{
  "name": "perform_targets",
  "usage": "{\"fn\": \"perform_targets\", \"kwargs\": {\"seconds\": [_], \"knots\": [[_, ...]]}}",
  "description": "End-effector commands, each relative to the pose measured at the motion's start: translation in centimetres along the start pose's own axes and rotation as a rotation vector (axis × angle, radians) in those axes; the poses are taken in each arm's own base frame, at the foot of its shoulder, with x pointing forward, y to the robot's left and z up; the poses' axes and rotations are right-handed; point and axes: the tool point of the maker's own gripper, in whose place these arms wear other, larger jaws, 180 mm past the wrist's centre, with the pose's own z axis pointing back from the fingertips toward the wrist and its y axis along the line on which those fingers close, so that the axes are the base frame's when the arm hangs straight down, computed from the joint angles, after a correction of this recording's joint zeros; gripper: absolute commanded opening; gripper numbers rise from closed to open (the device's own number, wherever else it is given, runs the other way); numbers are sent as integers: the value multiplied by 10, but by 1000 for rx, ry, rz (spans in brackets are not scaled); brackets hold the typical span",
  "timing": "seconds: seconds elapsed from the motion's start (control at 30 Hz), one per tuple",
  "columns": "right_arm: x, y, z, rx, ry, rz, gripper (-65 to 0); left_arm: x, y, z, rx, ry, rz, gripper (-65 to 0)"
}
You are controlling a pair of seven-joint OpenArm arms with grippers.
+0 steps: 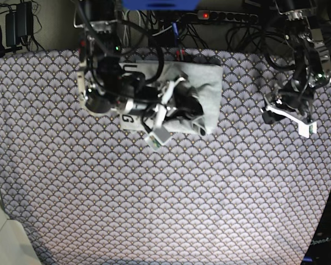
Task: Fold the T-shirt properly
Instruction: 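Fold the loose end over the bundle with the right gripper and release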
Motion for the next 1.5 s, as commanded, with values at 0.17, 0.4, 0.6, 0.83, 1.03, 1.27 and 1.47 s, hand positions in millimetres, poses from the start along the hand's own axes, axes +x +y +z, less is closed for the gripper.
{"fn": "perform_targets", "kwargs": {"seconds": [0.17,0.4,0.6,0.83,1.03,1.27,1.47], "knots": [[11,-8,-14,35,-47,-42,-618,7,-2,6,-8,-30,-18,-399],[20,-17,-21,42,-94,-74,-441,-1,2,7,0,-12,-20,-399],[26,-29,-32,51,-69,-90,-354,-3,3,8,1,-8,-20,-399],[59,-24,-22,40,-105,13,-355,-17,18,13,40,29,-34,-399],[52,-22,-4,10,-17,166,-355,-13,36,19,75,43,-75,-399],[33,-21,-4,24,81,251,-355,-14,39,22,85,49,-88,-399],[31,-40,-6,10,104,240,-355,-19,47,27,102,53,-72,-399]]}}
